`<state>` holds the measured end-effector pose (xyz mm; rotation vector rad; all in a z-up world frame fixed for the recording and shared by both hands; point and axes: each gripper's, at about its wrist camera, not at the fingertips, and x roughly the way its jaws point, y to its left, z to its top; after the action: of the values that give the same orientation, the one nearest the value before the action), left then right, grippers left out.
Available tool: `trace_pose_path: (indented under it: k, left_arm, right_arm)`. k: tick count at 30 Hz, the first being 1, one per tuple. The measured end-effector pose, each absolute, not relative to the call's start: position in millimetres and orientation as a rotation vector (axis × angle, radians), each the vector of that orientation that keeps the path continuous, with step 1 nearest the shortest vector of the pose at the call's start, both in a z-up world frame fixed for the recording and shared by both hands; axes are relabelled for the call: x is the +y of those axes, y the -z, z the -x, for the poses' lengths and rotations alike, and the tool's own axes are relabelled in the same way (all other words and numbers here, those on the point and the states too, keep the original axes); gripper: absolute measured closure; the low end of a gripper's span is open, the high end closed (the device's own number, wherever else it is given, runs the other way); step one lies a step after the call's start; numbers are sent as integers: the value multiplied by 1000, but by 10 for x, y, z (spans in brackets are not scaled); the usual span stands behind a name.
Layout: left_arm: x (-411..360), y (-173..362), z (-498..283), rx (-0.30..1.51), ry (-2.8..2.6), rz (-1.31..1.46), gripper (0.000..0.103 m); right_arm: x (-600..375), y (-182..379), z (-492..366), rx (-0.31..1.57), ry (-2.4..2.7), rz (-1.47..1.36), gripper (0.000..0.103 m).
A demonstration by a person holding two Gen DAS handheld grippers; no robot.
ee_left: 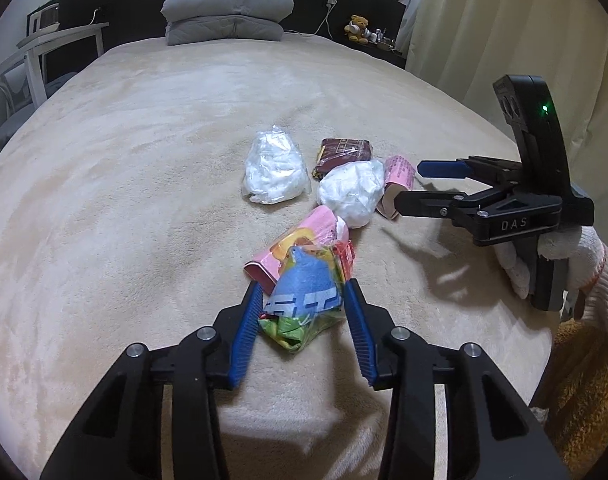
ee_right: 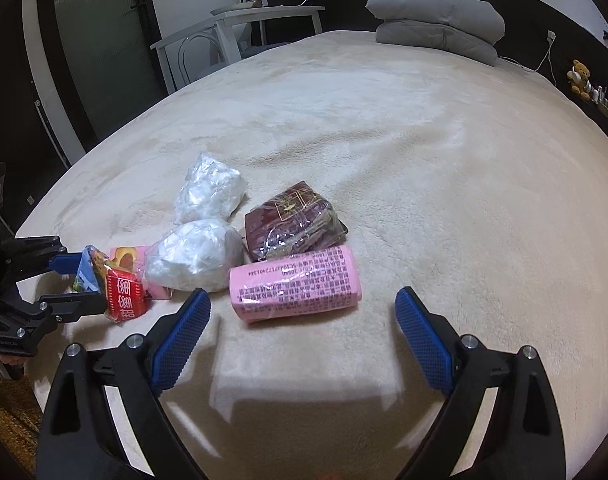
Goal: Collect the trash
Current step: 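Grasp the blue-green snack wrapper with left tool while right tool grasps the pink packet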
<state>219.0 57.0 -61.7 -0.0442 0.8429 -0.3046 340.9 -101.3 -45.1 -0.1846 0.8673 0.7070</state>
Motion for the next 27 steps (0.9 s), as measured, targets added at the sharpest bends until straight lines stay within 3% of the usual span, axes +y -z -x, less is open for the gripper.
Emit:
trace_pose_path:
  k: [8,10,12,13,27]
  left_arm:
    - [561,578,-2141,822,316,46,72]
    - [560,560,-2124,814,318,46,74]
    - [550,541,-2102,807,322,45,76]
    - [540,533,-2093,805,321,40,76]
    - [512,304,-1893,735,316,38,80]
  right_arm:
    - [-957,463,-3509,873,-711,179,5]
    - [-961,456,-3510,872,-706,180,14]
    - [-935,464,-3504,884,-700,201,34]
    - [-931,472,-3483,889,-701,213,35]
    - [-1130,273,-3108,850,-695,224,36]
